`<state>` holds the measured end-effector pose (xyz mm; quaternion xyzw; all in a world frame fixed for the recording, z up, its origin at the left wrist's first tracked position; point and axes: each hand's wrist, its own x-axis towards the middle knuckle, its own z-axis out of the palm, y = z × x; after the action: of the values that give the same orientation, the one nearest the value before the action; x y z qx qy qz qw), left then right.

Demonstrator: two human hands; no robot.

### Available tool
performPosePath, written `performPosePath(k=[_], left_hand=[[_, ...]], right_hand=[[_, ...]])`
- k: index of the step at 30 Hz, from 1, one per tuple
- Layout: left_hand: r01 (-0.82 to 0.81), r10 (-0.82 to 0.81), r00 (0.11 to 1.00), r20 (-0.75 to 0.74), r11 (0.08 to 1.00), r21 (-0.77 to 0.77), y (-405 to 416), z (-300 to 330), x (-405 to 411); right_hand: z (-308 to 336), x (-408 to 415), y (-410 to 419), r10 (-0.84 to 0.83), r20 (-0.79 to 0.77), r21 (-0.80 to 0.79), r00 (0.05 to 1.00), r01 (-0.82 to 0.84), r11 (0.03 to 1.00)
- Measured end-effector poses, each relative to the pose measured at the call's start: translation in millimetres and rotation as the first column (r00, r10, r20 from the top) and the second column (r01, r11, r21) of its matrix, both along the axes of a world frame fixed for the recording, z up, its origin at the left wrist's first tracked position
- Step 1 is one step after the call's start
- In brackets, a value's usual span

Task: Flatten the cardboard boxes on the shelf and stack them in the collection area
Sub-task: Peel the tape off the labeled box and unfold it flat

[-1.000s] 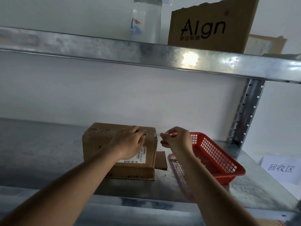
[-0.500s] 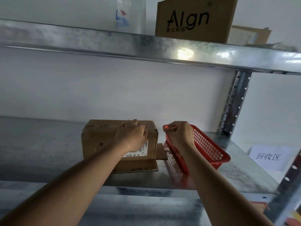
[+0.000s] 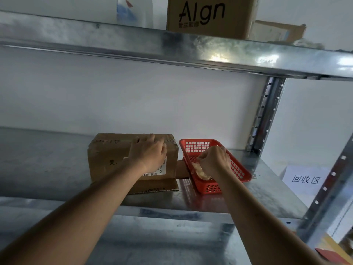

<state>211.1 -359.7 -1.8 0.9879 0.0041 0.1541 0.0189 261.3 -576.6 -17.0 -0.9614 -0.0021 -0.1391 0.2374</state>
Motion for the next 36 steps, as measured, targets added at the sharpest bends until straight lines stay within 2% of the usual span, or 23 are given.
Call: performPosePath(k=[3, 7, 9, 11, 13, 15, 19, 28, 31, 33, 36], left_hand=[[-0.006, 0.006, 1.0, -0.003, 1.0, 0.001, -1.5, -0.4, -2.6], [-0.004, 0.004, 1.0, 0.019, 1.0, 0.007, -2.6, -1.7, -8.5], [0.003, -0.003, 1.0, 0.029, 1.0, 0.009, -3.0, -1.8, -11.8], [0.01, -0.01, 0.999, 0.033, 1.0, 0.011, -2.5, -1.9, -15.0], [0.02, -0.02, 0.999, 0.028, 1.0, 0.004, -1.5, -2.5, -18.3], [0.029, -0.029, 0.999, 0.028, 1.0, 0.002, -0.9, -3.2, -21.1], [0.042, -0.042, 0.999, 0.024, 0.999, -0.009, -0.2, -3.3, -25.8], [0.058, -0.058, 0.998, 0.017, 0.998, -0.017, 1.0, -2.9, -27.0], [0.067, -0.067, 0.998, 0.021, 0.997, -0.023, 2.8, -4.2, -24.9], [0.088, -0.087, 0.996, 0.029, 0.996, -0.035, 5.2, -4.5, -24.9], [0.143, -0.142, 0.989, 0.035, 0.988, -0.052, 13.4, -3.7, -28.0]], right_hand=[[-0.8, -2.1, -0.6, 0.01, -0.02, -0.051, 1.0, -0.011, 0.999], [1.5, -10.2, 1.2, 0.124, -0.013, 0.02, 0.992, -0.124, 0.992], [1.8, -13.6, 2.7, 0.157, -0.026, -0.031, 0.987, -0.158, 0.987], [2.5, -14.4, 4.8, 0.15, -0.047, -0.073, 0.988, -0.153, 0.986], [2.2, -13.1, 6.5, 0.144, -0.05, -0.029, 0.988, -0.146, 0.989], [1.4, -12.6, 7.5, 0.124, -0.03, 0.021, 0.992, -0.123, 0.992], [2.1, -13.0, 6.7, 0.07, 0.009, -0.034, 0.997, -0.07, 0.997], [7.8, -19.8, 2.3, 0.029, 0.109, 0.062, 0.994, -0.036, 0.997], [12.6, -23.8, 8.9, 0.095, 0.219, 0.071, 0.971, -0.113, 0.991], [16.5, -29.5, 18.9, 0.204, 0.282, 0.079, 0.937, -0.235, 0.969], [18.3, -34.1, 37.5, 0.389, 0.285, 0.075, 0.876, -0.425, 0.902]])
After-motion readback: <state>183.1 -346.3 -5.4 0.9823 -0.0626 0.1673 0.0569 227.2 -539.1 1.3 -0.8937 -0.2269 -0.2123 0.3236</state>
